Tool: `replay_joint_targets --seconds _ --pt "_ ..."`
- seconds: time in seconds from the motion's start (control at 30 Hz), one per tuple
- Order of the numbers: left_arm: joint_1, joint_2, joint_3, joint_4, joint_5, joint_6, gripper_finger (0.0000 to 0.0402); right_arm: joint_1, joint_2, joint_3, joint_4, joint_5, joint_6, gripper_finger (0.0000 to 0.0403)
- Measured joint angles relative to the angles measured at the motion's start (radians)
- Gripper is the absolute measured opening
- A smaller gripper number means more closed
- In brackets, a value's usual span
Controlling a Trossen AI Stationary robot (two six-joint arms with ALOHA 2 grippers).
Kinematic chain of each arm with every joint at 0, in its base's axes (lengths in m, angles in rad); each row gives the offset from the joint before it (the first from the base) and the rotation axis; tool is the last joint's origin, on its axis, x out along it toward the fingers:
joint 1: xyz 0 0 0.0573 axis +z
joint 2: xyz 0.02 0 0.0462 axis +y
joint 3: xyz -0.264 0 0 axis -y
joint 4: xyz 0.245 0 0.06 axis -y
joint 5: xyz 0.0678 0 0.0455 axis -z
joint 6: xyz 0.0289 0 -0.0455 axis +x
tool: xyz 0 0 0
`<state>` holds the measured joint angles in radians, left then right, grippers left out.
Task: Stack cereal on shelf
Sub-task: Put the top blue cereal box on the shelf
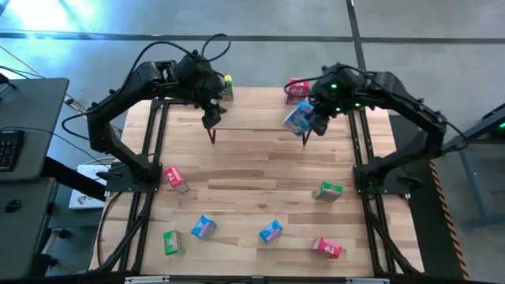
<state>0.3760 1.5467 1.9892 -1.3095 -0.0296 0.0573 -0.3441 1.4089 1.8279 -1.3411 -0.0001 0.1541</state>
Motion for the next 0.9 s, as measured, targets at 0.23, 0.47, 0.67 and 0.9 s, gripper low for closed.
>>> replay_joint_targets --seconds 0.23,0.47,0.67,0.9 --pt "-0.082 0.0 0.0 -0.002 0.001 0.084 0.023 0.056 0.111 0.075 -0.001 -0.037 -0.077 0.0149" --pt "-0.16 0.0 0.0 -0.001 0.002 0.067 0.023 0.115 0.184 0.125 0.001 -0.037 -0.168 0.0149" --pt "-0.209 0.0 0.0 0.0 0.002 -0.057 0.023 0.158 0.219 0.13 0.005 -0.037 -0.246 0.0149" --pt "-0.256 0.0 0.0 0.032 -0.002 -0.119 0.023 0.2 0.236 0.129 0.041 -0.037 -0.311 0.0149"
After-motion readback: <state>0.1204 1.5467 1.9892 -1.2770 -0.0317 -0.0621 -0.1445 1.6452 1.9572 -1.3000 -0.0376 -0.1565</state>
